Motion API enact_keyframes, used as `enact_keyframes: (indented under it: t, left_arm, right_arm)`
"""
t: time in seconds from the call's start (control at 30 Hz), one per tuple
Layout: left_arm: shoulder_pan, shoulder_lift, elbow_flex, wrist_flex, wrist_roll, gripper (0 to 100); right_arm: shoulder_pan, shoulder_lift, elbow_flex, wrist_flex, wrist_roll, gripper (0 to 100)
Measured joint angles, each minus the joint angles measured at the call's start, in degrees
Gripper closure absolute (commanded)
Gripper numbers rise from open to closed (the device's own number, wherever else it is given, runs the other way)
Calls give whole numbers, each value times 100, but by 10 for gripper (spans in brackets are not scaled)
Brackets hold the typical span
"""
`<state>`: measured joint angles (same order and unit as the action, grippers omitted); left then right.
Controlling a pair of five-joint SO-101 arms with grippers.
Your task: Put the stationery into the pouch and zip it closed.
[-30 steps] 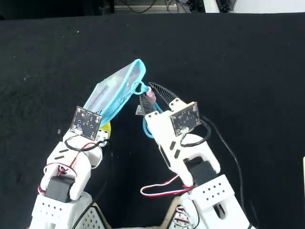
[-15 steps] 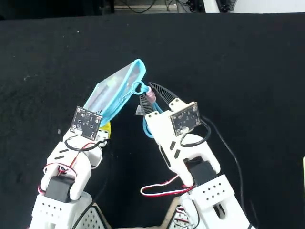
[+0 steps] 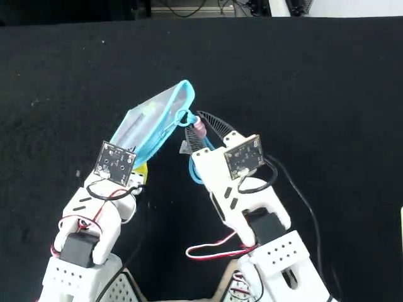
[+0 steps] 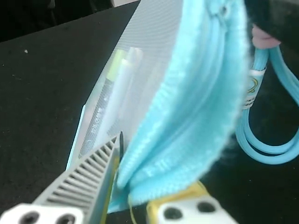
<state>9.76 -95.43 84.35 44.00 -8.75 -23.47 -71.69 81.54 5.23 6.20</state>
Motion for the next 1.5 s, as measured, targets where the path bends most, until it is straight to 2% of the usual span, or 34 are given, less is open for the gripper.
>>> enact_keyframes:
  t: [0.8, 1.0, 1.3, 1.5]
  left_arm:
    - [26, 0, 44, -9, 0, 971]
    - [35, 0, 62, -9, 0, 971]
    - [35, 0, 141, -9, 0, 971]
    - [35, 0, 158, -9, 0, 971]
  right_arm:
    - [53, 0, 44, 0, 0, 988]
    - [527, 0, 44, 0, 0, 988]
    - [703, 0, 554, -949, 0, 988]
    - [703, 0, 571, -1108, 0, 988]
